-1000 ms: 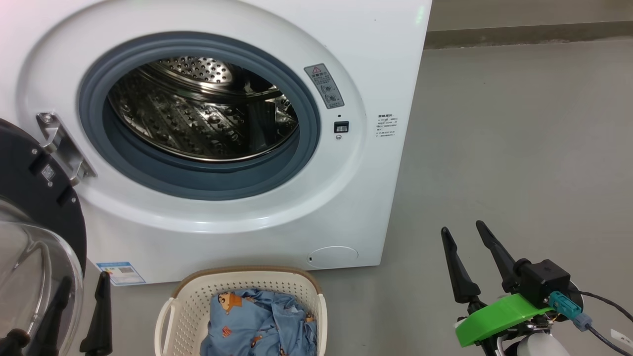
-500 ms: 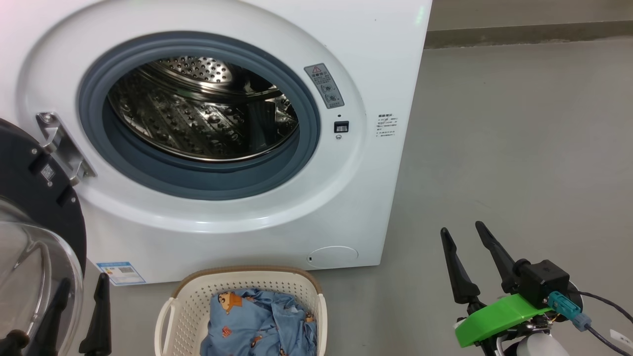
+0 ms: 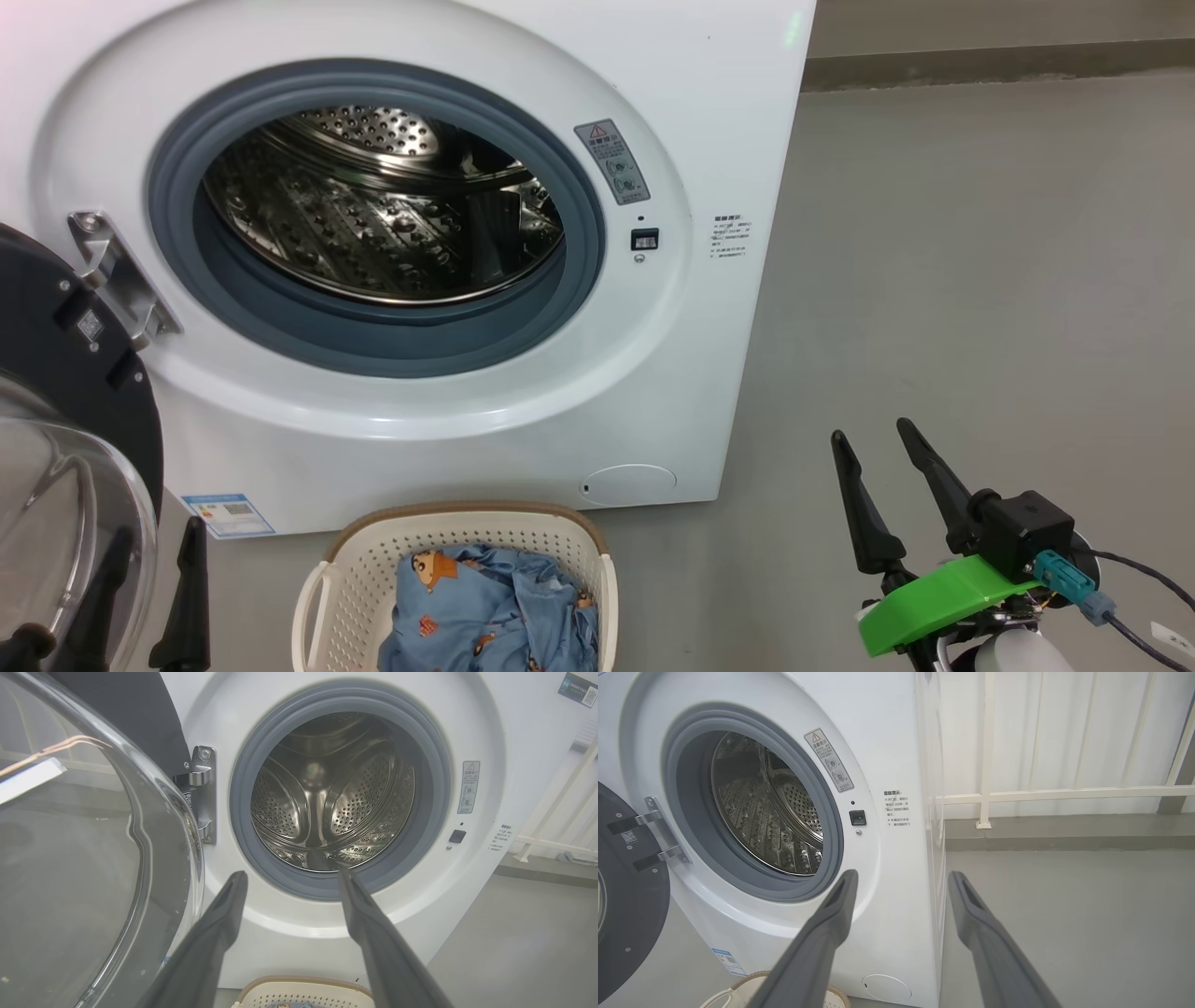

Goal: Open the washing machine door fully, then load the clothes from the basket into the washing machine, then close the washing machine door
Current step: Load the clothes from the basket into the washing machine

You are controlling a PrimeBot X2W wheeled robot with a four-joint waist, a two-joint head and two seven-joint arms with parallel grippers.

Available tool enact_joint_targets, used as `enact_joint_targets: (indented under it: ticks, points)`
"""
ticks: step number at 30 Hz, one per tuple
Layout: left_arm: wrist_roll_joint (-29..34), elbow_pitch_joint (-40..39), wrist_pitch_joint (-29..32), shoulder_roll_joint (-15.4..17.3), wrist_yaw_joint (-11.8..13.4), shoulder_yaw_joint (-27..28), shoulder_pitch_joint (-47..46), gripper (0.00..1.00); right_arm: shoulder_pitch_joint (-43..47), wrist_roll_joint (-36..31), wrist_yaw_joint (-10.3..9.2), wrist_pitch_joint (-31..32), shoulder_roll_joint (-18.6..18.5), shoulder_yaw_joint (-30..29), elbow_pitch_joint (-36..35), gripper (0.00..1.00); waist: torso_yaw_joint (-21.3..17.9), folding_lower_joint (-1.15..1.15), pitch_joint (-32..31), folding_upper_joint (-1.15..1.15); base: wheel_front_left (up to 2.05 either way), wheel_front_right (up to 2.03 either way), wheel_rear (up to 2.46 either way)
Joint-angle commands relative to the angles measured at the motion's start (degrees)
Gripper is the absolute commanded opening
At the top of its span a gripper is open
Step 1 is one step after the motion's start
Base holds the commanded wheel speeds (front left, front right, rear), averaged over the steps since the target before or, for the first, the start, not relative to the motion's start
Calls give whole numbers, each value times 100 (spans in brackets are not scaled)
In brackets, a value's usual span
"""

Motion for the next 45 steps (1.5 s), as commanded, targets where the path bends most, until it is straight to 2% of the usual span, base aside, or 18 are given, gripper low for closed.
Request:
enact_joint_targets:
  ticks: [1,27,45]
  points:
    - [-5,-100,-31,145,-11,252,-225,100,-184,14,32,-70,-23,131,-134,100,2,0,2,0,0,0,0]
    - [-38,-34,-34,180,-60,252,-241,100,-155,11,32,-70,-23,111,-158,100,-8,0,100,0,0,0,0]
    - [-204,72,-8,439,-251,68,-314,100,-122,79,32,-70,-23,120,-349,100,-125,0,710,0,0,0,0]
